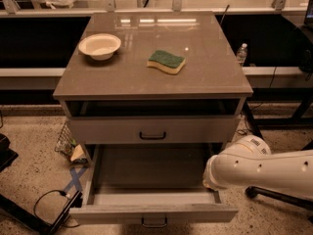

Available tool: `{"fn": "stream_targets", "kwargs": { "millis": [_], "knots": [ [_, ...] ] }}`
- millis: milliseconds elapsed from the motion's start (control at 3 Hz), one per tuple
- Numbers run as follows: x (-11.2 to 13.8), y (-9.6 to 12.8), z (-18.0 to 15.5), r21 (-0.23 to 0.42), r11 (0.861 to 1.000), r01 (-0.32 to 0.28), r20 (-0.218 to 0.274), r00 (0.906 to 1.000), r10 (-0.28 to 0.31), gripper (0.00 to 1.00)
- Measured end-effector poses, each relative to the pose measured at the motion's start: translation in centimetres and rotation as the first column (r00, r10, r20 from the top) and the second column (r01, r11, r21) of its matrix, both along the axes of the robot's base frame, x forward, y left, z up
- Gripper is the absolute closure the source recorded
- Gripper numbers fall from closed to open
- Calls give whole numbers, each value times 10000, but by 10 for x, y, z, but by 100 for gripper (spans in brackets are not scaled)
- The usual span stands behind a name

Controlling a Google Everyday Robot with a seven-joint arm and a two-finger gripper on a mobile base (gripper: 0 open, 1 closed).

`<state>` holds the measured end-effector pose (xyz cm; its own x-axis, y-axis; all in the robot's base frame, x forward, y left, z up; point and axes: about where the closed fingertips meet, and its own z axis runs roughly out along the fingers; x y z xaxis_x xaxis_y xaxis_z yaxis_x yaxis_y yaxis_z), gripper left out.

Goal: Open middle drawer

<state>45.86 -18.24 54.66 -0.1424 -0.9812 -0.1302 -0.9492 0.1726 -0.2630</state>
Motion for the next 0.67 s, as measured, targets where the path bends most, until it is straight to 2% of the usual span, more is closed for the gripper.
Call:
{"fn": "stream_targets", "kwargs": {
  "millis": [333,667],
  "knots": [
    [34,-2,-35,906,9959,-71,511,9987,25,99],
    [57,5,-79,1460,9881,-493,193,9987,470,100]
  ]
}}
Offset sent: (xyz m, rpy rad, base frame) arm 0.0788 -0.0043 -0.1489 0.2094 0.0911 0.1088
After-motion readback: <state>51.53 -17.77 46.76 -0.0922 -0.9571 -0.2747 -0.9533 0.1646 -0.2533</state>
